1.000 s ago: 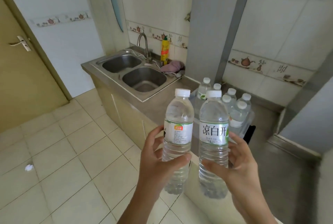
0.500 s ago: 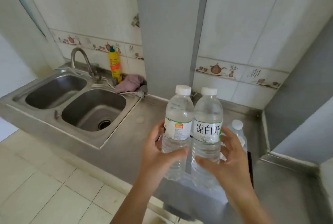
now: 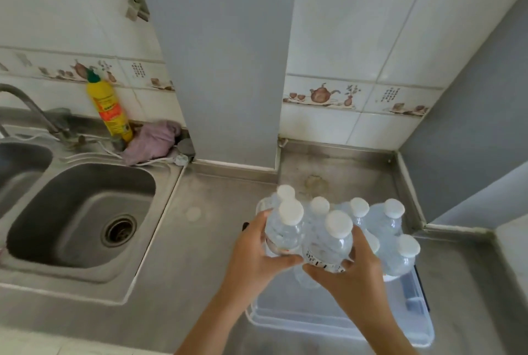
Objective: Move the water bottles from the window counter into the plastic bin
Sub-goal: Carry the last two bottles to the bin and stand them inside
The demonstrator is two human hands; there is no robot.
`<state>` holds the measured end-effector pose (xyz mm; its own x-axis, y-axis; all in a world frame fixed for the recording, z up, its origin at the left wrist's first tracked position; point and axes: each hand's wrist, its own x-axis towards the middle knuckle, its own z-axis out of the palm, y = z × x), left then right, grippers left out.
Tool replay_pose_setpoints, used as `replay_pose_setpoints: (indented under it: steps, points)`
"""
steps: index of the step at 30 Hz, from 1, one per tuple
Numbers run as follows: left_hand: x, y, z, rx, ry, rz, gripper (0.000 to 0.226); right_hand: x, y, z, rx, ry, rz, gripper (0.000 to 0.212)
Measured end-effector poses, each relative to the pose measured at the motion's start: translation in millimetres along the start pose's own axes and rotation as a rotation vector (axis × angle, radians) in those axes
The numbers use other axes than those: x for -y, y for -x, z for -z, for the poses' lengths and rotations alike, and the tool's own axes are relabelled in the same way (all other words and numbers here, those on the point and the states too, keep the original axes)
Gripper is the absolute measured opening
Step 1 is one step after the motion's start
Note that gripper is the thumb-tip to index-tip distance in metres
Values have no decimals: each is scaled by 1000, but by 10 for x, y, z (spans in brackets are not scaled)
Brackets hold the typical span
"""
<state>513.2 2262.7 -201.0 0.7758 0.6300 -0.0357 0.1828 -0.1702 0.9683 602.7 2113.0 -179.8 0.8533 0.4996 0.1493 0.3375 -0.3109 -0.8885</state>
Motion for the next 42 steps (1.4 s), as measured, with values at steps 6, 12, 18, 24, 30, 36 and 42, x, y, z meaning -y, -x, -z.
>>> replay_pose_setpoints:
  steps: [6,12,18,24,30,36,42]
  points:
    - [151,-75,-39,-111,-250,-117,71,-59,-45,-191,-82,103,7,77]
    - [368,-66,-85,-106,-361,-107,74,-266,37,-347,-25,214,6,69]
    - [495,-60,-116,-97,-426,-222,83,-346,53,-361,-18,241,44,76]
    - [273,-76,-66,-73,-402,-380,89,-184,47,-269,-59,246,85,86]
    - [157,-44,-29,-45,-529,-526,75,-91,76,-134,-43,338,246,75]
    - [133,-41,-28,-18,-608,-533,75,-146,58,-120,-10,483,381,55]
    - [41,-2,2,-22,-660,-557,66,-117,24,-45,25,632,461,61]
